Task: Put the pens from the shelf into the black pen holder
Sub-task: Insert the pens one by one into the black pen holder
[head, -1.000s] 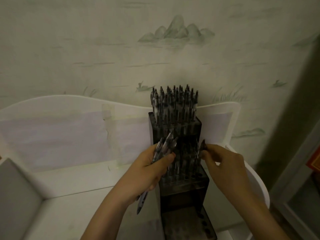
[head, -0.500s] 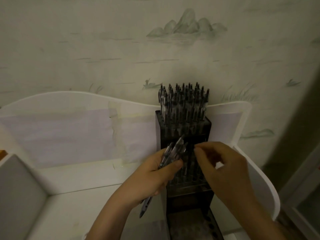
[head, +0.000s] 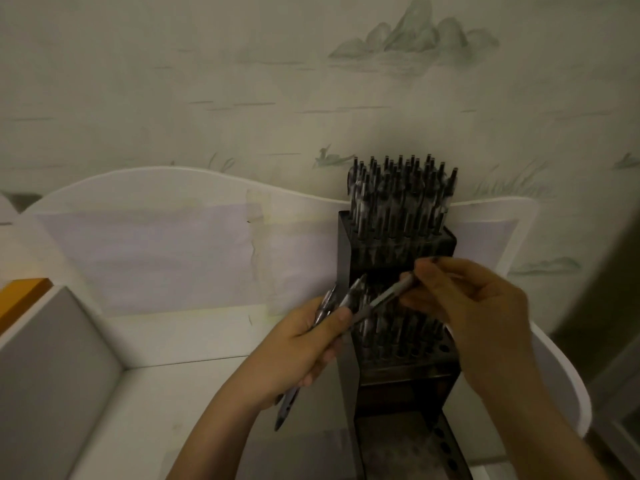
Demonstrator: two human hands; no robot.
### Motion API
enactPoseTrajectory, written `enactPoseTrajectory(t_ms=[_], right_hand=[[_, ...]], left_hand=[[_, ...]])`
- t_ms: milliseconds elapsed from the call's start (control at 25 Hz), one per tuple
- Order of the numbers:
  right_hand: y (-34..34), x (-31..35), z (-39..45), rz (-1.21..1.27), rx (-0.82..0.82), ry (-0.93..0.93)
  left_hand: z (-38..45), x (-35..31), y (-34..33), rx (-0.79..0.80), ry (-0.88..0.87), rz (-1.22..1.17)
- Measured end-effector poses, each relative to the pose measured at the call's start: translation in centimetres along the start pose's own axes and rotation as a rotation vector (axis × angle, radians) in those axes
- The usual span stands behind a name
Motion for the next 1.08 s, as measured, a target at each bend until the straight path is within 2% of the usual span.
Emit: enactPoseTrajectory(t_ms=[80, 160, 440, 560, 720, 1000, 1080], right_hand=[[0.6, 1.1, 0.3, -0.065, -0.045, 0.177], [0.5, 1.2, -0.4, -0.227, 0.002, 0.321], [-0.1, -2.6, -1.4, -0.520, 0.121, 0.597], [-0.1, -4.3, -1.7, -0.581, 0.212, 0.583], [0.0, -4.7, -1.4, -0.595, 0.252, 0.551], [0.5, -4.7, -1.4, -0.610, 0.257, 0.434], [0.6, -4.5, -1.4, -0.634, 0.246, 0.456]], left_hand=[[0.0, 0.6, 0.7, -0.068, 0.020, 0.018], [0.1, 1.0, 1.1, -0.110, 0.038, 0.009], [0.1, 1.3, 1.4, -0.129, 0.115, -0.025], [0.1, 1.4, 1.5, -0.111, 0.142, -0.021], [0.2, 1.3, 1.2, -0.071, 0.102, -0.028], [-0.3, 0.9, 0.3, 0.078, -0.045, -0.069], [-0.5, 0.9, 0.2, 0.115, -0.066, -0.078]])
Point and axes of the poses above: each hand's wrist, its own z-axis towards the middle knuckle, its own y-axis out of the back of the hand, x = y × z, the point moved 1 cm from there along z, towards the middle knuckle, and after that the axes turned 12 degrees about -x, right-handed, at the moved point
